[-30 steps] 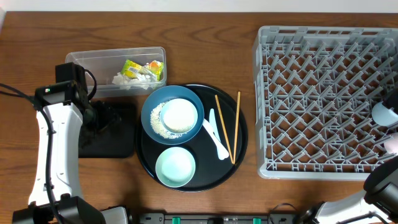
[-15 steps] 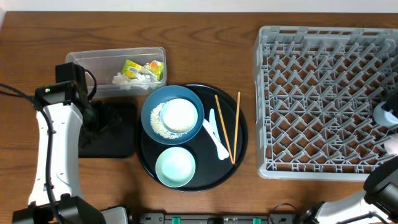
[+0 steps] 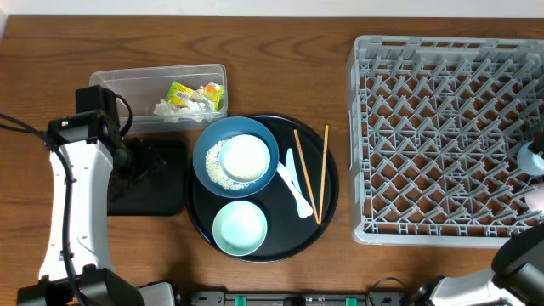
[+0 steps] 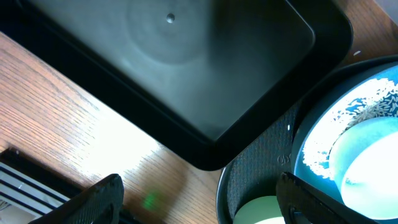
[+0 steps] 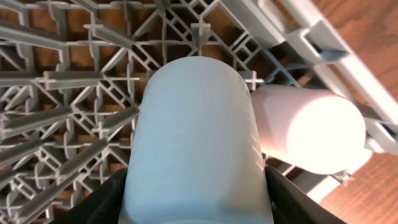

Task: Sort waste into correct bins and load items into the dishwasher rack
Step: 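Release cup and hold right gripper at rack edge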

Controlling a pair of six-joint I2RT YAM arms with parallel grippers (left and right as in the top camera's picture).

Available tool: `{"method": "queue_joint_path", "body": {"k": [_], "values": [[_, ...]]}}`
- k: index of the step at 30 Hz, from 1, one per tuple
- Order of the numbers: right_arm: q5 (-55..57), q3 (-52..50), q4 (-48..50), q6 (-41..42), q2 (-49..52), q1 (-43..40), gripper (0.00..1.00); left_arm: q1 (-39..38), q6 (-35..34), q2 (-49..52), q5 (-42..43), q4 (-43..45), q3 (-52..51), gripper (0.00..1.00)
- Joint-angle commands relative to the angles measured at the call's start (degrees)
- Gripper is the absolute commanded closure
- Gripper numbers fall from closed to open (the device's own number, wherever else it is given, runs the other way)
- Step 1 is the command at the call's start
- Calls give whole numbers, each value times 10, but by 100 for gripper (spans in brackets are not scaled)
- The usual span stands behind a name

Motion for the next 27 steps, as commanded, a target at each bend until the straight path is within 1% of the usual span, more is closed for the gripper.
{"method": "queue_joint_path", "body": {"k": [1, 20, 21, 23, 24, 25, 26, 27], "values": [[15, 9, -10, 12, -17, -7, 99, 3, -3, -2, -7, -1, -2, 20], [17, -9, -13, 16, 34, -7, 98, 2, -3, -2, -6, -2, -2, 20], [17, -9, -13, 16, 35, -7, 91, 3, -3, -2, -6, -2, -2, 20], [17, -9, -10, 16, 35, -7, 69, 3, -3, -2, -6, -2, -2, 20], [17, -9, -8, 16, 34, -7, 56, 3, -3, -2, -6, -2, -2, 20], [17, -9, -8, 16, 34, -7, 48, 3, -3, -2, -6, -2, -2, 20], [14, -9, -8, 16, 34, -6, 42, 3, -3, -2, -6, -2, -2, 20], [10, -9, -8, 16, 34, -6, 41, 2, -3, -2, -6, -2, -2, 20]]}}
